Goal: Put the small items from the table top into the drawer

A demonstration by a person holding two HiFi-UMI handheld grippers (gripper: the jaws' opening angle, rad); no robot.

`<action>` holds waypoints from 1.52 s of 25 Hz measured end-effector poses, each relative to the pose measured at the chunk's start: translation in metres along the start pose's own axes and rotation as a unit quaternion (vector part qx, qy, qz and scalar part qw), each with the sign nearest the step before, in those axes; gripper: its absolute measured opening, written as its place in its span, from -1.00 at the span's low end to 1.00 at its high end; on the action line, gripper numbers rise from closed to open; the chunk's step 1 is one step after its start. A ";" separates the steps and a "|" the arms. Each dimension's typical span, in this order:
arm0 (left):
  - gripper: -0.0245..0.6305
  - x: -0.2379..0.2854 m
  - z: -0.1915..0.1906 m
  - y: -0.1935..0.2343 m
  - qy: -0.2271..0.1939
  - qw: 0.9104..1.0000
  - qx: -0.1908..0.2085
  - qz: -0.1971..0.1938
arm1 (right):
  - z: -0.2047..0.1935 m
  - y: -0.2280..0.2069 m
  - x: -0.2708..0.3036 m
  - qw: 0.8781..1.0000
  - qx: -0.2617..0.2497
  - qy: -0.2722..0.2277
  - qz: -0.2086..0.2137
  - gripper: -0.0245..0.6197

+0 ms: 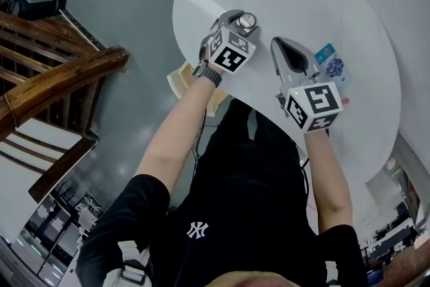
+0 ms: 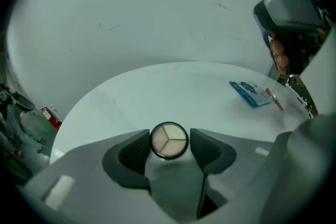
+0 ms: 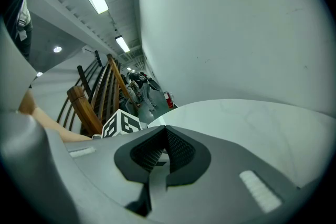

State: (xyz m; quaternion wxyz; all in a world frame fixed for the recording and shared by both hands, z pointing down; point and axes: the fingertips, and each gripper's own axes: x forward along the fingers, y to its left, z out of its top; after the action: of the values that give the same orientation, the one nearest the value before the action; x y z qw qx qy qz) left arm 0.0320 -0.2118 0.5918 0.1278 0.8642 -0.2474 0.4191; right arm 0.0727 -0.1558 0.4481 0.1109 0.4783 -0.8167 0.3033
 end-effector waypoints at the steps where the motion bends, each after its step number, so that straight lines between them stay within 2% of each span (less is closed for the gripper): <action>1: -0.20 0.000 -0.001 0.000 -0.005 1.000 -0.010 -0.004 | -0.001 0.000 0.000 1.000 0.000 0.001 -0.001 -0.84; 3: -0.23 -0.001 -0.002 0.000 -0.013 1.000 -0.020 -0.007 | -0.003 0.001 0.001 1.000 0.000 0.002 -0.001 -0.84; 9: -0.25 -0.008 -0.004 -0.004 -0.019 1.000 -0.006 -0.003 | -0.004 0.004 -0.002 1.000 0.000 0.002 -0.003 -0.84; 20: -0.25 -0.048 -0.022 -0.024 -0.035 0.999 -0.012 -0.002 | -0.012 0.027 -0.011 1.000 -0.007 0.000 0.007 -0.84; 28: -0.25 -0.091 -0.060 -0.029 -0.036 0.999 -0.031 0.015 | -0.018 0.064 -0.008 0.999 -0.023 -0.003 0.027 -0.84; 38: -0.25 -0.128 -0.114 -0.044 -0.033 0.998 -0.059 0.018 | -0.045 0.112 -0.005 0.998 -0.038 0.010 0.045 -0.84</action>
State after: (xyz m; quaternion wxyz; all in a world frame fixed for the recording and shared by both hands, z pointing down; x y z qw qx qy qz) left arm -0.0868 -0.0849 0.5607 0.1622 0.8640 -0.2914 0.3772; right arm -0.0242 -0.0853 0.4375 0.1232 0.4335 -0.8473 0.2809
